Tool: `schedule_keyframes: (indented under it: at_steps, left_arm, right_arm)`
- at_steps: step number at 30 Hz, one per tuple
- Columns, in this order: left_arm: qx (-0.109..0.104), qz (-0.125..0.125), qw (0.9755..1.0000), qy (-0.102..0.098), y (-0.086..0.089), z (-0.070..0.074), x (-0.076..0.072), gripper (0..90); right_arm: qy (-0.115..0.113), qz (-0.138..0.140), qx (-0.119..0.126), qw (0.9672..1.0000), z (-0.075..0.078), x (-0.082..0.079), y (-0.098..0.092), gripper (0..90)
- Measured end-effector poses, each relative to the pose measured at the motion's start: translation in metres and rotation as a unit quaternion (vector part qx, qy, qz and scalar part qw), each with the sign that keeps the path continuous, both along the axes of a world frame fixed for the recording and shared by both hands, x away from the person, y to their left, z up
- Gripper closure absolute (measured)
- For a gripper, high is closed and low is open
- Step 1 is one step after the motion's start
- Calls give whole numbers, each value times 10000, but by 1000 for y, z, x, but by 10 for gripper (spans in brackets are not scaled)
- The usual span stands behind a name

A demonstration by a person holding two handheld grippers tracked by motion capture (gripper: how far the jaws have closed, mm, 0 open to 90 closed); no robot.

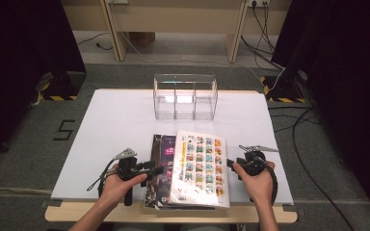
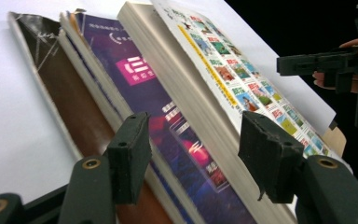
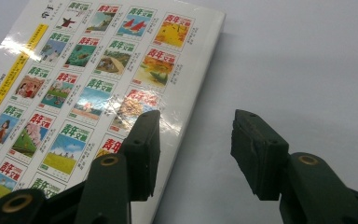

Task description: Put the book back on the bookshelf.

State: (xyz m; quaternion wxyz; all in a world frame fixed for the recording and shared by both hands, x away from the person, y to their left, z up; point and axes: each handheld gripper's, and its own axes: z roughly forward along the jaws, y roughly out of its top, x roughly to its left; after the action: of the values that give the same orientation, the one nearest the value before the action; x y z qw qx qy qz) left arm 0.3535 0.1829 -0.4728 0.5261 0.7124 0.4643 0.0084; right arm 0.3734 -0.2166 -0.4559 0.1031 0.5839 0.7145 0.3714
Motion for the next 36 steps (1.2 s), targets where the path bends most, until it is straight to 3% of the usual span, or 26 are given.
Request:
schedule_keyframes:
  at_steps: [5, 12, 17, 20, 25, 30, 36]
  left_arm:
    - [6, -90, 10000, 41, -9, 1, 5, 425]
    - [65, -183, 9994, 280, -30, -3, 19, 409]
    - [233, -245, 9989, 339, -42, -3, 28, 400]
    - [220, -233, 9988, 378, -44, -3, 30, 399]
    - [237, -106, 9982, 541, -48, -5, 38, 397]
    - [277, -97, 9977, 616, -51, -5, 43, 411]
    - [282, -82, 9973, 668, -55, -6, 45, 428]
  right_arm:
    - [167, 46, 103, 9998, 1, 6, 0, 515]
    - [427, 84, 163, 9989, -8, 9, 6, 512]
    - [606, 53, 435, 9972, -12, 7, 4, 496]
    - [652, 11, 477, 9967, -12, 7, 5, 494]
    - [766, 153, 861, 9932, -14, 13, 10, 481]
    - [675, 122, 882, 9937, -15, 17, 14, 464]
    - [793, 64, 988, 9919, -16, 20, 14, 456]
